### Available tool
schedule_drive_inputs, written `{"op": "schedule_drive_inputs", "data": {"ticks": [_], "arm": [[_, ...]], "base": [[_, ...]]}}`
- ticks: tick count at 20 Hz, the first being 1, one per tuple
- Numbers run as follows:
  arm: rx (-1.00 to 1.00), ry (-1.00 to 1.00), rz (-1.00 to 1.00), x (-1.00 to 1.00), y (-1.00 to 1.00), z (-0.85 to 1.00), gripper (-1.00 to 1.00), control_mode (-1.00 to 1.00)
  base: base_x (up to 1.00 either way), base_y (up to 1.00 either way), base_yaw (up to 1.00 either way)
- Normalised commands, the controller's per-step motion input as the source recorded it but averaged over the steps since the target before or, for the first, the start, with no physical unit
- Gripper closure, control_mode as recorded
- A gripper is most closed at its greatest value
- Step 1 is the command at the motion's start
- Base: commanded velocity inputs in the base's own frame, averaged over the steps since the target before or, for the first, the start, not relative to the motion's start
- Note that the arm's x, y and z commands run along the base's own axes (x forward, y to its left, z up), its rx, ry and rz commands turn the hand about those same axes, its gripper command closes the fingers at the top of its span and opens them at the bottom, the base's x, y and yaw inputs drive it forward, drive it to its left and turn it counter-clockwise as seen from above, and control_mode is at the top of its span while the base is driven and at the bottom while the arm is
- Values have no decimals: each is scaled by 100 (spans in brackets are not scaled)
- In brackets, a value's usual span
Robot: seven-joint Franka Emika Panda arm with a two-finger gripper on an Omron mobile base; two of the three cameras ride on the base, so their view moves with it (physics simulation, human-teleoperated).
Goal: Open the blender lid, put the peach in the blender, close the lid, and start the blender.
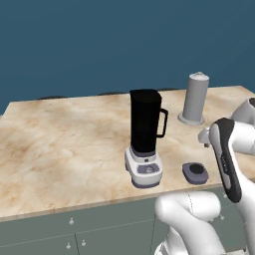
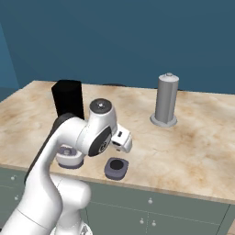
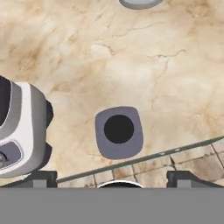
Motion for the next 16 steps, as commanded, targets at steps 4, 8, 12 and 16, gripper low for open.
{"op": "schedule_drive_inputs", "data": {"ticks": [4, 8, 12, 16], "arm": [[0, 19, -1, 12, 0, -55, -100, -100], [0, 12, -3, 17, 0, -46, -100, -100], [2, 8, 0, 22, 0, -44, -100, -100], [1, 3, 0, 28, 0, -52, -100, -100]], "base": [[0, 0, 0], [0, 0, 0], [0, 0, 0], [0, 0, 0]]}}
